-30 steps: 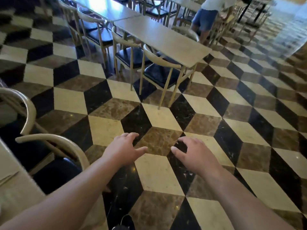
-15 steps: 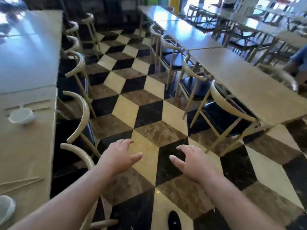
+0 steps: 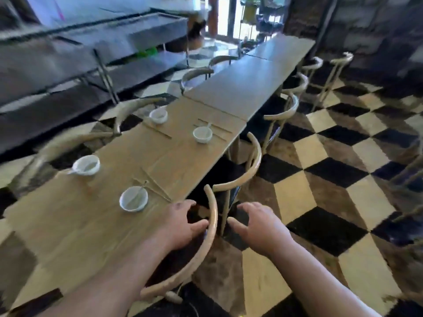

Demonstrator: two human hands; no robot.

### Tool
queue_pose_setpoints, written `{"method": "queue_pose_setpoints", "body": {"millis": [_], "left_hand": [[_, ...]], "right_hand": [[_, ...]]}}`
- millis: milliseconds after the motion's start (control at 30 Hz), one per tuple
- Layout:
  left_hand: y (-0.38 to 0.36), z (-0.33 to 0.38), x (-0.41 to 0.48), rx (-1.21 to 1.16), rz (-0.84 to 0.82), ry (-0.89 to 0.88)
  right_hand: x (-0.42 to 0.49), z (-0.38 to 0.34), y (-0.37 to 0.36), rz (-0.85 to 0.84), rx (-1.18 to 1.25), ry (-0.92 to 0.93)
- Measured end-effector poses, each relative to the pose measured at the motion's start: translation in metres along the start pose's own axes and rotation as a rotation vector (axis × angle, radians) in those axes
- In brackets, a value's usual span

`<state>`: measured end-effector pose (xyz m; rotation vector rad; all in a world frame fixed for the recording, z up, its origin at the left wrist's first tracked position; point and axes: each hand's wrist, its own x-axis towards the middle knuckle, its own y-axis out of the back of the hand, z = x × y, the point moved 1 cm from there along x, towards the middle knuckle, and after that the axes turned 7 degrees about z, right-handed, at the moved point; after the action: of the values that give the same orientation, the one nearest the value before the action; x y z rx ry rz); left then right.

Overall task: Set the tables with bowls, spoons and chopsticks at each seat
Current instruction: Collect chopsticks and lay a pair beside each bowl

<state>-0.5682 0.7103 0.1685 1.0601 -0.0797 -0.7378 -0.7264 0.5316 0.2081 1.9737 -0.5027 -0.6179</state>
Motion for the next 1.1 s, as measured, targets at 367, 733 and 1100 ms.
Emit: {"method": "queue_pose_setpoints", "body": {"millis": [367,733,1100], "left_hand": [[0.025,-0.089,0.086,-0.157,0.066,0.231],[-0.027,-0.134,0.126,-0.258,0.089,0.535],[-0.108,-0.154,0.237,-0.626,0.527,0.982]], "right_hand": [[0.152,-0.112,-0.042,-0.168,-0.198,0.254],[0.267,-0.146,-0.130,-0.497,-0.249,0.275],[0.392,-0.159,-0.262,-0.565,-0.070,0.430]]}}
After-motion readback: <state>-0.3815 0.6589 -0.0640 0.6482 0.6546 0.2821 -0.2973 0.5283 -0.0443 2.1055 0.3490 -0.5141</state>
